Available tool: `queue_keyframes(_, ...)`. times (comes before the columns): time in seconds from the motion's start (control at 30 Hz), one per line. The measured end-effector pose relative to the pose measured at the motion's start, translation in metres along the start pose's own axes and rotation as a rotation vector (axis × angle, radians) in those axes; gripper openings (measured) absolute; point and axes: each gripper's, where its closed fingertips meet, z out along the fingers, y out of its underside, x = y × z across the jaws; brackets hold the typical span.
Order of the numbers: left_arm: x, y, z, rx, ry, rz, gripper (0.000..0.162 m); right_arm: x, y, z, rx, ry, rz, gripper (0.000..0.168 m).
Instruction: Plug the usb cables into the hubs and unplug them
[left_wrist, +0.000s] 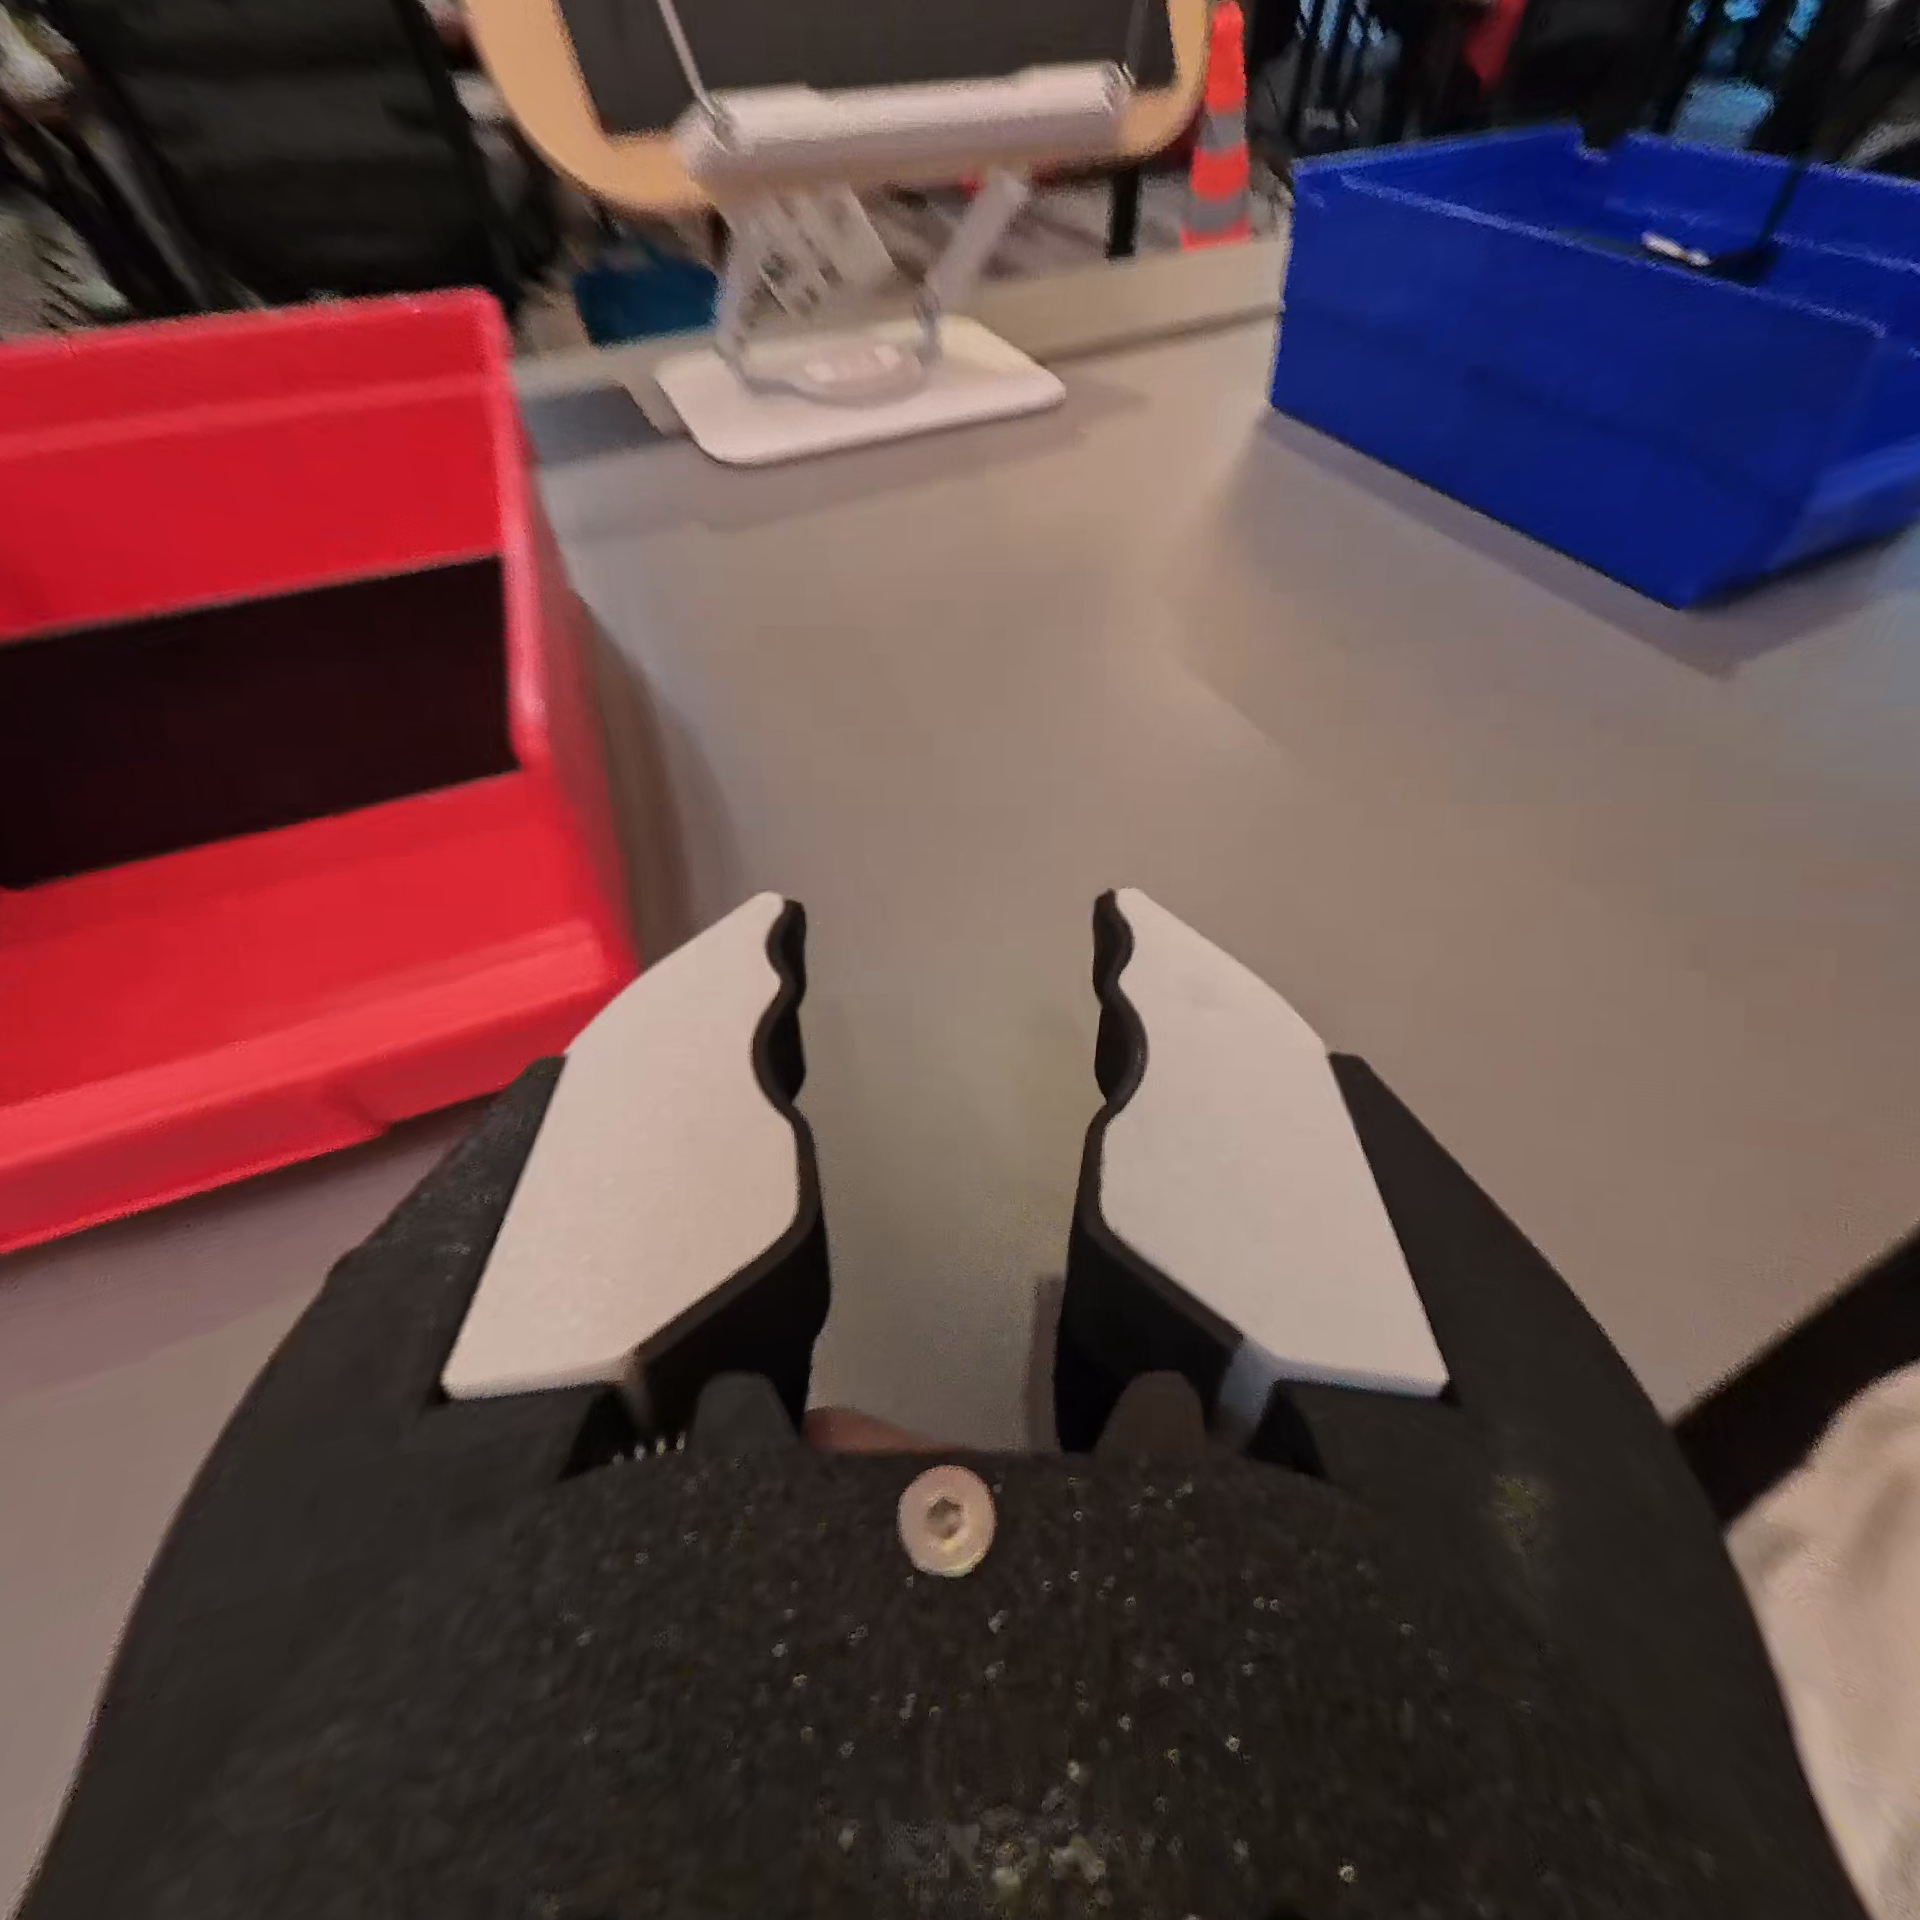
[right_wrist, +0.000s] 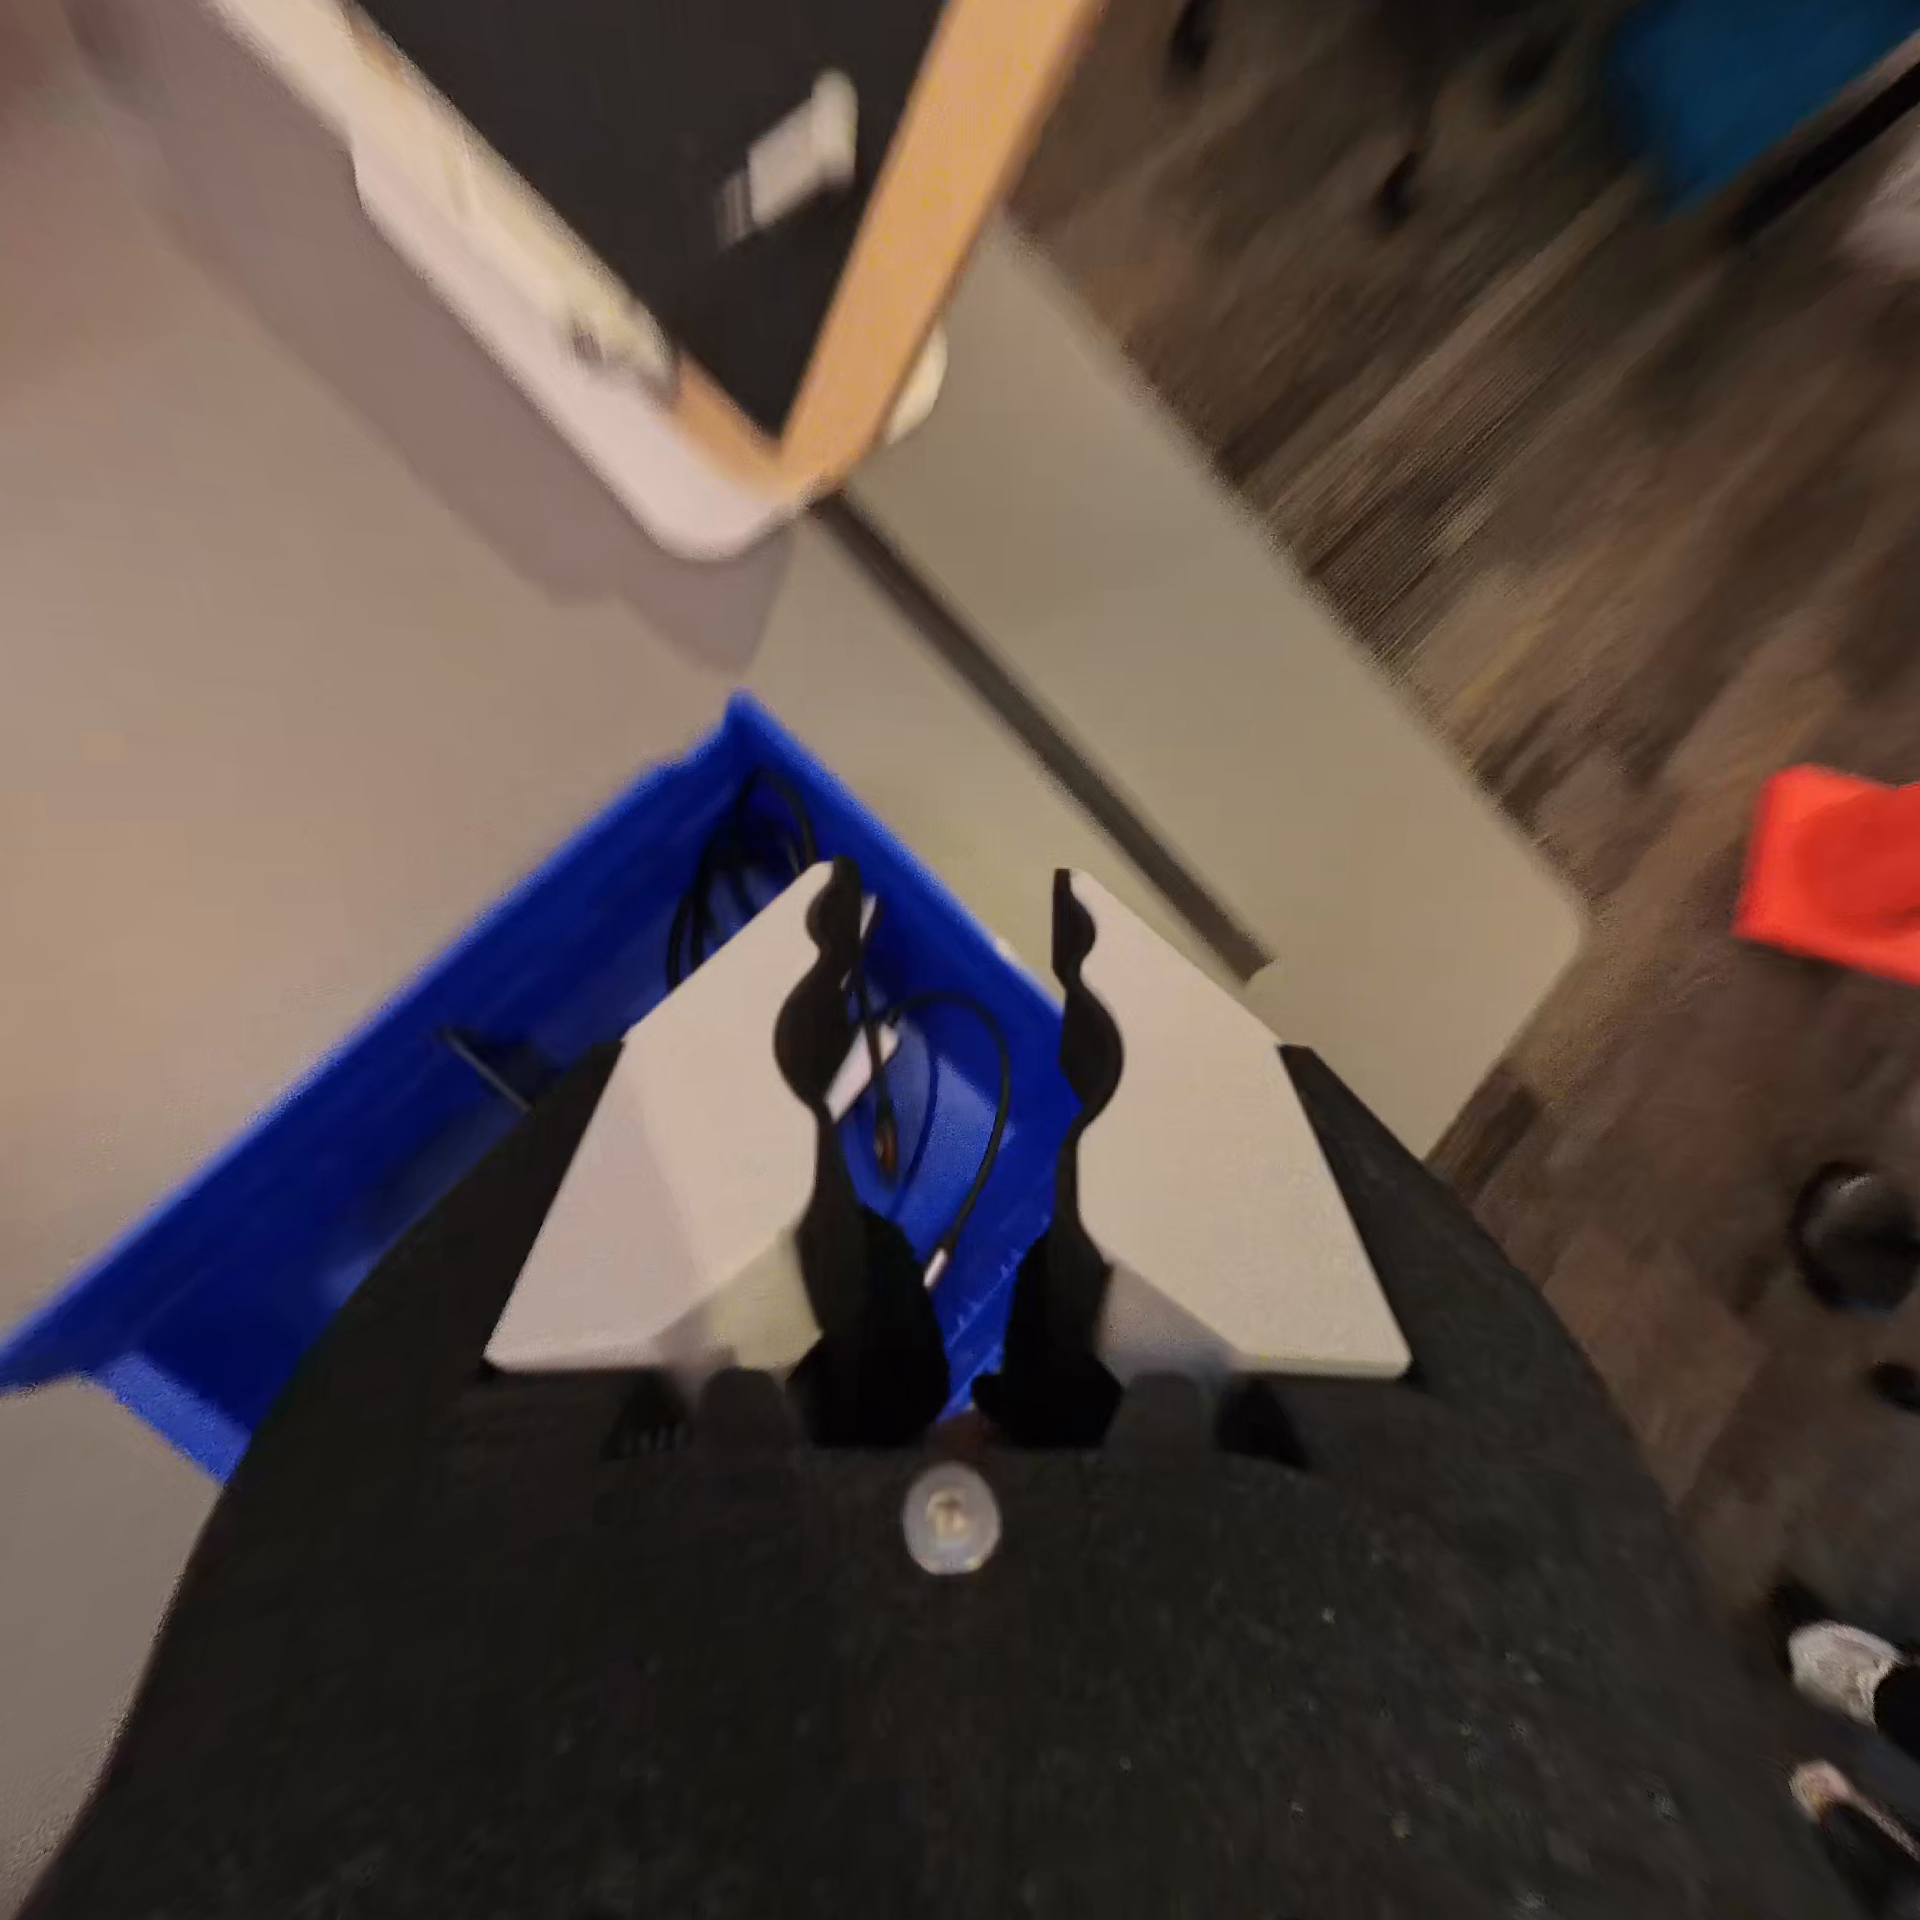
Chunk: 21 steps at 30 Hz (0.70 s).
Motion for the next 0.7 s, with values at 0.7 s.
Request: queue_keyframes(0.7, -0.175, 0.010, -0.037, 0.008, -0.308, -0.175, 0.039, -0.201, 0.196, -0.049, 0.551, 0.503, 0.497, 0.042)
